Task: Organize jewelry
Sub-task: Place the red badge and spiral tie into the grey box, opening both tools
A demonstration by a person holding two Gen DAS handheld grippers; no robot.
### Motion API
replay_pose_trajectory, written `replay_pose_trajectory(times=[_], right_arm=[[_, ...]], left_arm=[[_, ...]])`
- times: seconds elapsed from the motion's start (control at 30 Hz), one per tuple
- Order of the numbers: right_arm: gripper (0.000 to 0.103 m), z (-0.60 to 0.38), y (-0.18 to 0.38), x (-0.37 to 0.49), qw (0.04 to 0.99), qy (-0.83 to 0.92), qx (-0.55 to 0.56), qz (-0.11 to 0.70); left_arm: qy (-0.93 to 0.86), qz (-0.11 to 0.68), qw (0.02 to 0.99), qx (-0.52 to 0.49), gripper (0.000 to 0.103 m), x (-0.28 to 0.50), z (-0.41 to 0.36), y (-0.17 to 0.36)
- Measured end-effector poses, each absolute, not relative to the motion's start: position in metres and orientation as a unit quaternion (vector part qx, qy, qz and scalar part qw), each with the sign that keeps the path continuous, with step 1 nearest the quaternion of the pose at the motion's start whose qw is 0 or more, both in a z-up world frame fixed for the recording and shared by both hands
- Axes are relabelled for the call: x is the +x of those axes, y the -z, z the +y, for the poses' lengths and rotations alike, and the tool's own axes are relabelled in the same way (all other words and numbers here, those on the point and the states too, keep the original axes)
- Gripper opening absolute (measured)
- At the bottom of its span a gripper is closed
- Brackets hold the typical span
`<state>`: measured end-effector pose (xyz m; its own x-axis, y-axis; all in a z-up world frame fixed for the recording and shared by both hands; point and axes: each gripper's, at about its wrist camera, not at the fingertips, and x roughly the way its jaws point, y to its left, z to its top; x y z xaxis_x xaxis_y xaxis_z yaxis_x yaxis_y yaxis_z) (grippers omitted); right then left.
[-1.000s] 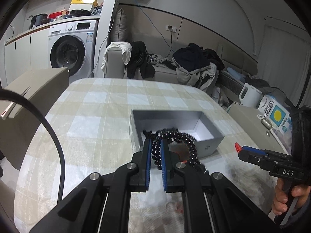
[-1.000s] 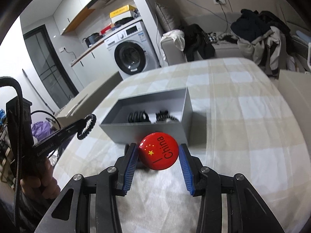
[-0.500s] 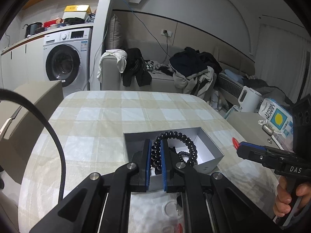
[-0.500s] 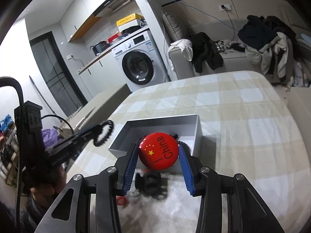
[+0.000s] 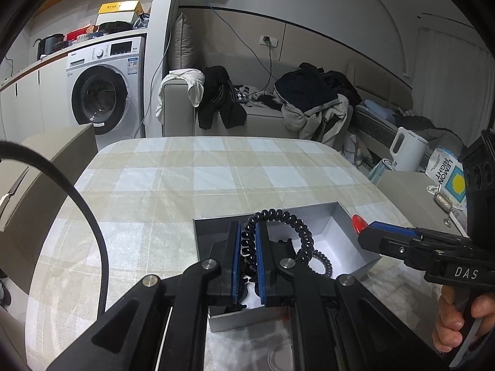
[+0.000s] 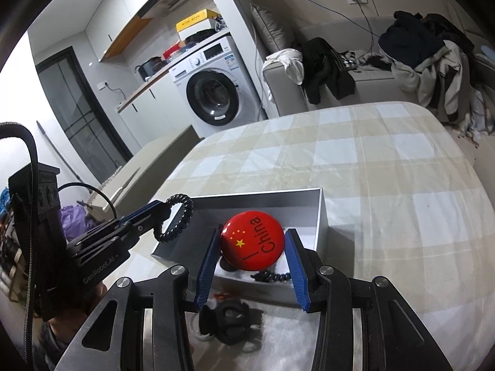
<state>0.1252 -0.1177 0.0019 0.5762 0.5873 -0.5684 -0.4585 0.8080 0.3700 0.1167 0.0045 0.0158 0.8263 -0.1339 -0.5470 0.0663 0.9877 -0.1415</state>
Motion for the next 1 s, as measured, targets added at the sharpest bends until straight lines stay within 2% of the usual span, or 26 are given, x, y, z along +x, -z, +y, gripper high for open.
replay_pose_trajectory(times=[1.0], right_arm=[[0.043,-0.099,0.01,0.14,0.884,-0.286,0.052,0.366]], left_arm=[[0.045,0.327,0.943,-0.044,0.004,0.133,0.006,0.005]])
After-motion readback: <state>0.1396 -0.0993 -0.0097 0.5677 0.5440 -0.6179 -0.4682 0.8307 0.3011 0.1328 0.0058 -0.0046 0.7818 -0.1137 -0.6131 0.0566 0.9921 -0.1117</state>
